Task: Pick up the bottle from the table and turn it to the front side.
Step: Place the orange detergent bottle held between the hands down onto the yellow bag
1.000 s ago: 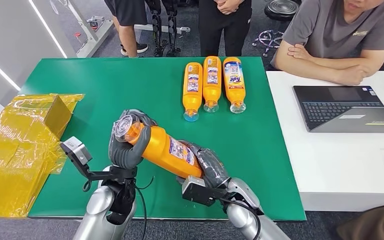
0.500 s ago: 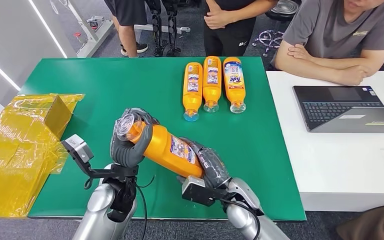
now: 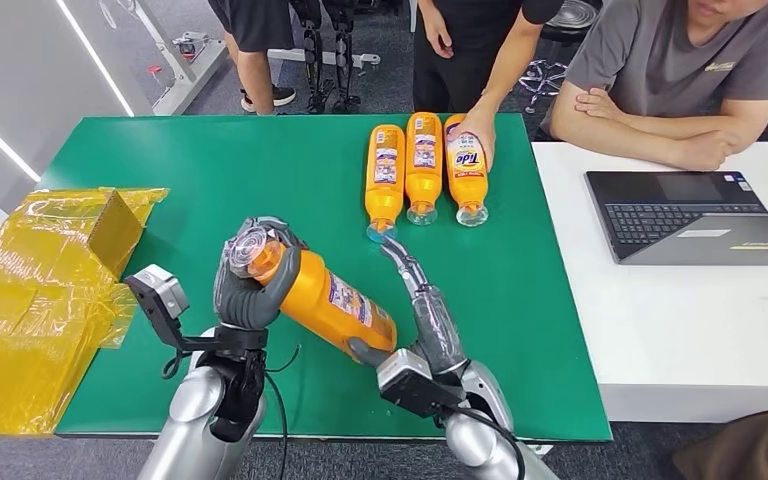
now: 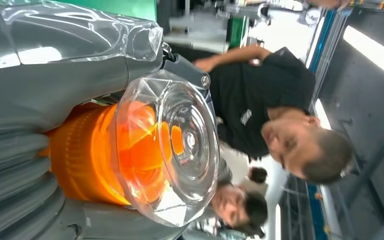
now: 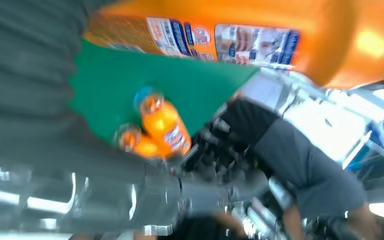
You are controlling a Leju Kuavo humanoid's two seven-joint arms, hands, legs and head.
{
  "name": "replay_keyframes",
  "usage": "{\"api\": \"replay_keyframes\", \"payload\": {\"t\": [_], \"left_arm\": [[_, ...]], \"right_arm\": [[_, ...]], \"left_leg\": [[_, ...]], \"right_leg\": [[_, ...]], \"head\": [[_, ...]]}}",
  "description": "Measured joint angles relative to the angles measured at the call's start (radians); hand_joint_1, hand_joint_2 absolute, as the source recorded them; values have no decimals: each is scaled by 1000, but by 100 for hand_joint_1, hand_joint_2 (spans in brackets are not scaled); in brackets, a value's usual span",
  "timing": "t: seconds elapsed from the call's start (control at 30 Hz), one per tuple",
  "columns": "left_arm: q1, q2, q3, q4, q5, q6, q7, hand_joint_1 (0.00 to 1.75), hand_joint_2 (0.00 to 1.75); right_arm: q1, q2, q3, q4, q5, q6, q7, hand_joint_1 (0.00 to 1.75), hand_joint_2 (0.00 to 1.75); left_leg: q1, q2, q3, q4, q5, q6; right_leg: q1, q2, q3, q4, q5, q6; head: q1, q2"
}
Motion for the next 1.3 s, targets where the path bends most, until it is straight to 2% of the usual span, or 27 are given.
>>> {"api": "replay_keyframes", "payload": {"t": [0.17,0.37,0.5,0.63,0.77,0.93,1.13,1.3], "left_arm": [[-1,20,24,0,-27,14,2,175,175],[-29,60,53,-2,-138,92,2,175,175],[-41,109,98,-29,-274,251,-36,175,175],[-37,189,137,-44,-521,463,-58,175,175],[-35,282,166,-44,-710,555,-42,175,175],[-61,400,191,-35,-1016,575,42,175,175],[-69,500,206,-30,-1207,572,111,175,175],[-62,574,199,-9,-1352,489,158,175,175]], "right_arm": [[17,4,-1,-42,-8,-8,-9,0,175],[28,6,-5,-89,-54,-19,-36,0,175],[42,6,-5,-120,-80,-35,-39,0,175],[67,6,-6,-147,-82,-45,-41,0,175],[81,4,-9,-165,-84,-33,-44,0,175],[84,1,-14,-193,-90,9,-43,0,175],[85,-2,-15,-211,-101,18,-41,0,175],[96,-2,-21,-223,-115,41,-40,0,175]], "left_leg": [[0,0,0,0,0,0],[0,0,0,0,0,0],[0,0,0,0,0,0],[1,1,0,-1,0,0],[1,1,0,-1,0,-1],[1,2,1,-1,1,-1],[1,2,1,-1,1,-1],[1,2,1,-1,1,-1]], "right_leg": [[0,0,0,0,0,0],[0,0,0,0,0,0],[0,0,0,1,0,0],[0,1,0,1,0,-1],[1,1,0,1,-1,-1],[1,1,0,1,0,-1],[1,2,0,1,0,-2],[1,2,-1,1,0,-2]], "head": [[0,0],[0,0],[0,0],[0,0],[0,0],[0,0],[0,0],[0,0]]}}
